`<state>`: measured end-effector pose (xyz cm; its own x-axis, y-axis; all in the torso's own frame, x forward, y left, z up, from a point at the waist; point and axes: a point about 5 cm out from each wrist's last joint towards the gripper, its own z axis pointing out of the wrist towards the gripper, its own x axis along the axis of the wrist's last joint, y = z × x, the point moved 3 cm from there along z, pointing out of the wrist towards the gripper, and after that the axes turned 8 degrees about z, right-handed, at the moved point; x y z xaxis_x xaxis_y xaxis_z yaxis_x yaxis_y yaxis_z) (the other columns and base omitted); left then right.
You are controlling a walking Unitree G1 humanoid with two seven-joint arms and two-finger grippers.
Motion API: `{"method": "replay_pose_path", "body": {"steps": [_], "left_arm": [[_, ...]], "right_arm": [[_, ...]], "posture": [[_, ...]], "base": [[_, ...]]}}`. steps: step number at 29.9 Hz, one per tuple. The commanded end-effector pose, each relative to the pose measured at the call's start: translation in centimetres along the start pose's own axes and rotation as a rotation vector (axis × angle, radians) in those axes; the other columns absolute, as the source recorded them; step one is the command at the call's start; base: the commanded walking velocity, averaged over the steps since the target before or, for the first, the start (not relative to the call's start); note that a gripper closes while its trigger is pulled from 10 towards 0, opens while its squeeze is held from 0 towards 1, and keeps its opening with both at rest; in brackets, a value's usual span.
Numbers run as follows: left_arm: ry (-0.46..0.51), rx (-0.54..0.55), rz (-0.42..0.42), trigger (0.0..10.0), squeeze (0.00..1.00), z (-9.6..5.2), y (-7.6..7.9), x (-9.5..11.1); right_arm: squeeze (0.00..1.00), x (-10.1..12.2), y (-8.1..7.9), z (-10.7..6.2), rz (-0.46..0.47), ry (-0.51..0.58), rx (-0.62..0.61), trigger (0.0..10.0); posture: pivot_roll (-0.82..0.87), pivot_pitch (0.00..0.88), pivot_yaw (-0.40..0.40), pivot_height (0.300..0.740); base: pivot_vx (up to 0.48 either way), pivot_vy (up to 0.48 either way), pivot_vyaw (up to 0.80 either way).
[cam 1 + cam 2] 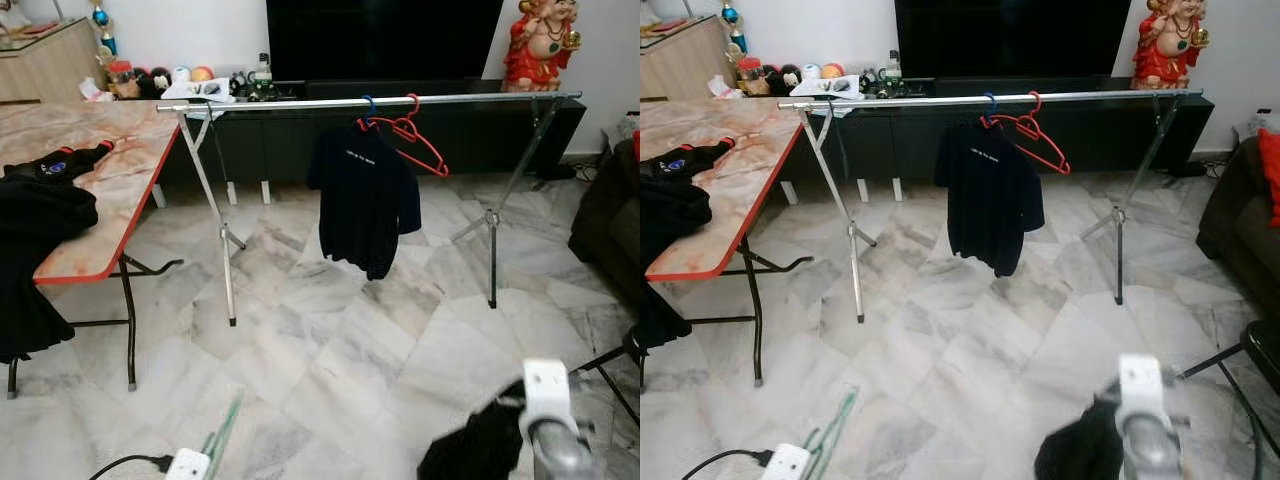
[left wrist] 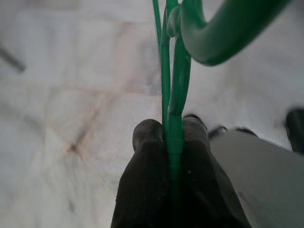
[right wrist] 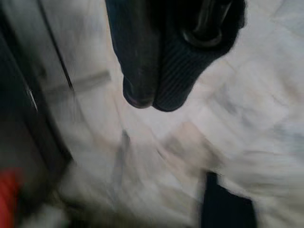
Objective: Hang hanger
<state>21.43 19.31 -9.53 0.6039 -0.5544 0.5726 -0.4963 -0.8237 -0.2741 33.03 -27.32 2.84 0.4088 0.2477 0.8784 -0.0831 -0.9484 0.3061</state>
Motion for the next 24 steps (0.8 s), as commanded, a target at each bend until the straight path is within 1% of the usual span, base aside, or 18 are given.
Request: {"method": "replay_pose_path", "body": {"steps": [1, 2, 3, 4, 5, 6, 7, 8, 11, 13, 14, 15, 16, 17, 19, 20, 23, 24], "left_arm": [[-0.035, -0.068, 0.084, 10.0, 0.00, -0.1, 0.4, -0.5], [-0.045, -0.117, 0.129, 10.0, 0.00, 0.0, 0.8, -0.5], [0.043, -0.144, 0.140, 10.0, 0.00, -0.6, -2.1, 0.8], [0.149, -0.163, 0.170, 10.0, 0.00, -2.6, -6.6, 2.8], [0.280, -0.247, 0.271, 10.0, 0.00, -6.7, -10.1, 6.3], [0.280, -0.247, 0.271, 10.0, 0.00, -6.7, -10.1, 6.3], [0.297, -0.272, 0.288, 10.0, 0.00, -7.5, -10.2, 7.0], [0.316, -0.319, 0.317, 10.0, 0.00, -7.8, -9.6, 8.0], [0.339, -0.363, 0.374, 10.0, 0.00, -8.1, -8.6, 9.3], [0.340, -0.382, 0.414, 10.0, 0.00, -8.1, -8.2, 9.8], [0.340, -0.382, 0.414, 10.0, 0.00, -8.1, -8.2, 9.8], [0.337, -0.374, 0.441, 10.0, 0.00, -8.5, -8.3, 10.1], [0.337, -0.374, 0.441, 10.0, 0.00, -8.5, -8.3, 10.1], [0.362, -0.378, 0.490, 10.0, 0.00, -9.6, -8.1, 11.5], [0.372, -0.397, 0.508, 10.0, 0.00, -10.6, -7.8, 12.2], [0.385, -0.419, 0.511, 10.0, 0.00, -11.1, -7.4, 12.8], [0.393, -0.435, 0.511, 10.0, 0.00, -11.5, -7.1, 13.1], [0.399, -0.461, 0.529, 10.0, 0.00, -12.0, -6.6, 13.8]], "right_arm": [[0.00, 3.2, -1.0, 0.7, -0.070, 0.073, 0.092, 10.0], [0.00, 4.9, -1.9, 1.0, -0.128, 0.102, 0.159, 10.0], [0.00, 5.6, -2.2, 1.1, -0.138, 0.113, 0.171, 10.0], [0.00, 6.3, -2.5, 1.2, -0.139, 0.125, 0.184, 10.0], [0.00, 7.6, -3.0, 1.3, -0.148, 0.147, 0.200, 10.0], [0.00, 7.6, -3.0, 1.3, -0.148, 0.147, 0.200, 10.0], [0.00, 8.1, -3.2, 1.4, -0.154, 0.158, 0.204, 10.0], [0.00, 9.4, -3.9, 1.5, -0.152, 0.181, 0.223, 10.0], [0.00, 10.7, -4.8, 1.5, -0.155, 0.198, 0.247, 10.0], [0.00, 11.4, -5.1, 1.5, -0.158, 0.202, 0.263, 10.0], [0.00, 11.4, -5.1, 1.5, -0.158, 0.202, 0.263, 10.0], [0.00, 11.8, -5.4, 1.5, -0.158, 0.204, 0.272, 10.0], [0.00, 11.8, -5.4, 1.5, -0.158, 0.204, 0.272, 10.0], [0.00, 13.0, -6.6, 1.5, -0.157, 0.216, 0.309, 10.0], [0.00, 13.6, -7.3, 1.4, -0.157, 0.224, 0.335, 10.0], [0.00, 13.8, -8.0, 1.3, -0.164, 0.226, 0.360, 10.0], [0.00, 13.9, -8.4, 1.2, -0.170, 0.226, 0.376, 10.0], [0.00, 14.0, -9.4, 1.1, -0.184, 0.229, 0.411, 10.0]], "posture": [[0.05, 0.020, -0.005, 0.740], [0.06, 0.019, -0.008, 0.740], [0.06, 0.017, -0.011, 0.740], [0.07, 0.015, -0.013, 0.740], [0.07, 0.013, -0.015, 0.740], [0.07, 0.013, -0.015, 0.740], [0.08, 0.010, -0.017, 0.740], [0.09, 0.002, -0.019, 0.740], [0.09, 0.000, -0.020, 0.740], [0.10, 0.000, -0.027, 0.740], [0.10, 0.000, -0.027, 0.740], [0.09, 0.000, -0.033, 0.740], [0.09, 0.000, -0.033, 0.740], [0.09, 0.000, -0.033, 0.740], [0.09, 0.000, -0.033, 0.740], [0.09, 0.001, -0.033, 0.740], [0.09, 0.001, -0.033, 0.740], [0.10, 0.000, -0.036, 0.740]], "base": [[0.000, 0.000, 0.00], [0.000, 0.000, 0.00], [0.000, 0.000, 0.00], [0.000, 0.000, 0.00], [0.000, 0.000, 0.00], [0.000, 0.000, 0.00], [0.000, 0.000, 0.00], [0.000, 0.000, 0.00], [0.000, 0.000, 0.00], [0.000, 0.000, 0.00], [0.000, 0.000, 0.00], [0.000, 0.000, 0.00], [0.000, 0.000, 0.00], [0.000, 0.000, 0.00], [0.000, 0.000, 0.00], [0.000, 0.000, 0.00], [0.000, 0.000, 0.00], [0.000, 0.000, 0.00]]}}
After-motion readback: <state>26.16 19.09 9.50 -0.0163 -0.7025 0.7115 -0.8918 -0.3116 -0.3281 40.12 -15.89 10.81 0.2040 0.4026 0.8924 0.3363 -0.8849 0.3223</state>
